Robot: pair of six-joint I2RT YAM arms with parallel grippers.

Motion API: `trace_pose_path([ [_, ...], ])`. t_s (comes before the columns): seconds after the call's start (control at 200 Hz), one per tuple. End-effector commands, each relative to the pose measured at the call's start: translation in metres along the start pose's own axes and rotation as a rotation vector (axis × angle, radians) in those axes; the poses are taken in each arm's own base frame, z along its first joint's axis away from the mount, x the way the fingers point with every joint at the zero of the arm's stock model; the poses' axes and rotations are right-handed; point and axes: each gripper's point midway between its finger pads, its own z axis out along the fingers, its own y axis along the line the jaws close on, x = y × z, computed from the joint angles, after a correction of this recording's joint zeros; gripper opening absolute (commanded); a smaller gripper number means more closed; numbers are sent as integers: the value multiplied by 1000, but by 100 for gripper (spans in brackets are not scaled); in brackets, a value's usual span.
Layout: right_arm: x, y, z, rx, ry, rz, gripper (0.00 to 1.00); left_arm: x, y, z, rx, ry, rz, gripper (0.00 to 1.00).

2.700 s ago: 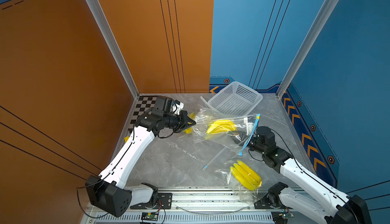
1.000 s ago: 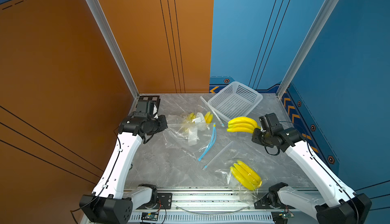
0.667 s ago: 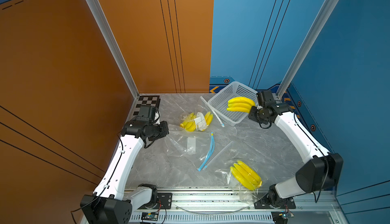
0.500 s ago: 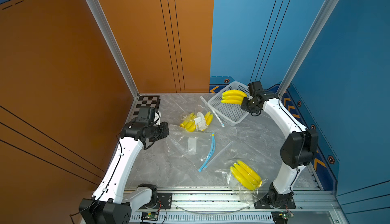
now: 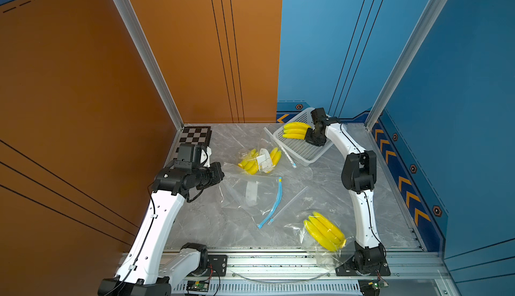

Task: Open the zip-top bag and take out the banana
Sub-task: Place the banana in the basket.

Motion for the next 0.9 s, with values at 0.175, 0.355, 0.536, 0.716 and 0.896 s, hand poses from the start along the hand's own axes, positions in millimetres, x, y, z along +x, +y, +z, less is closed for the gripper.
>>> trace_pose_path([
  [0.175, 5, 3, -2, -4, 26, -8, 42, 6, 4, 1, 8, 21, -29, 0],
  [0.355, -8, 11, -29, -35, -25, -23, 52, 7, 3, 2, 10, 26, -23, 0],
  [0.536, -27, 43, -99, -134, -147, -95, 59, 11, 5, 9, 12, 36, -16, 0],
  [0.716, 10, 56, -185, -169, -199, -150, 61, 12, 6, 12, 1, 36, 4, 0],
  [0.896, 152, 82, -197, -332, 65, -332, 67, 17, 8, 17, -16, 53, 34, 0],
])
